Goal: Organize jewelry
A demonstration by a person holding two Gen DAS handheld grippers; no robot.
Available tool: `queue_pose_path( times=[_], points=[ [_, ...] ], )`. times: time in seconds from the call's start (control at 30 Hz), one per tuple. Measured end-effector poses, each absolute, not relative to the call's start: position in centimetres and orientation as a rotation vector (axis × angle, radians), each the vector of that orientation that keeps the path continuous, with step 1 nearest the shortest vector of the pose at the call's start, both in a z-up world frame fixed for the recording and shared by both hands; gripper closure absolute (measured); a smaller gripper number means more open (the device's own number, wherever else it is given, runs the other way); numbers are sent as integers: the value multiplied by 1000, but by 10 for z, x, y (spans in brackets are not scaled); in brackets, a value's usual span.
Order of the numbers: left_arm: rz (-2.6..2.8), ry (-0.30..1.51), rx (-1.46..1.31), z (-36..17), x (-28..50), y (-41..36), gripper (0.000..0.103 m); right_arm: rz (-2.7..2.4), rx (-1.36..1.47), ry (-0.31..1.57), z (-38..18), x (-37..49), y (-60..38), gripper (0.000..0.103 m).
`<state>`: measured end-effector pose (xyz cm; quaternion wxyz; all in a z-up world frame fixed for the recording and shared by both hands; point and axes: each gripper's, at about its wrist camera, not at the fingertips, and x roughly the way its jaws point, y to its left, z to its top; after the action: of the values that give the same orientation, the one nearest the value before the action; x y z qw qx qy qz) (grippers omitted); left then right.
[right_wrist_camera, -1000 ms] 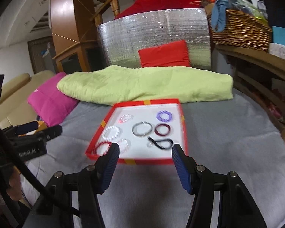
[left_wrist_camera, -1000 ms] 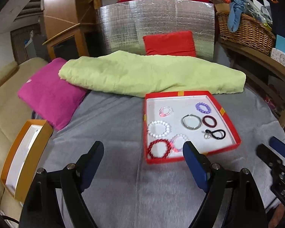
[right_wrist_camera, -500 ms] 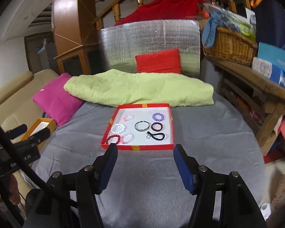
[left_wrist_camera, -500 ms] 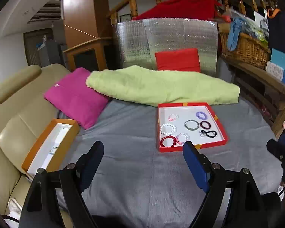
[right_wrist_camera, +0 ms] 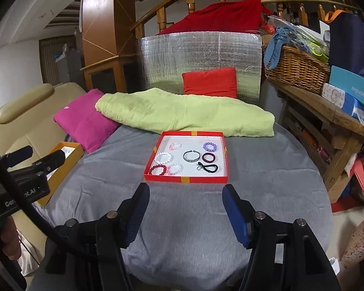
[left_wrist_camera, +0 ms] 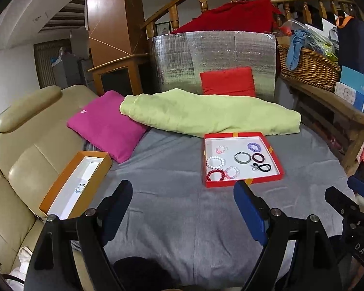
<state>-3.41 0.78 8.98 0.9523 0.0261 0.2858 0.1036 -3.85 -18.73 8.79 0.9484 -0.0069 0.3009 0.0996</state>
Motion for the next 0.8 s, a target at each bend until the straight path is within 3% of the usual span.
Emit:
queue_pose_path(
  times=[0.8],
  points=[
    [220, 563, 43, 93, -42, 14, 17, 184, -40, 609, 90, -36, -180, 37]
  ],
)
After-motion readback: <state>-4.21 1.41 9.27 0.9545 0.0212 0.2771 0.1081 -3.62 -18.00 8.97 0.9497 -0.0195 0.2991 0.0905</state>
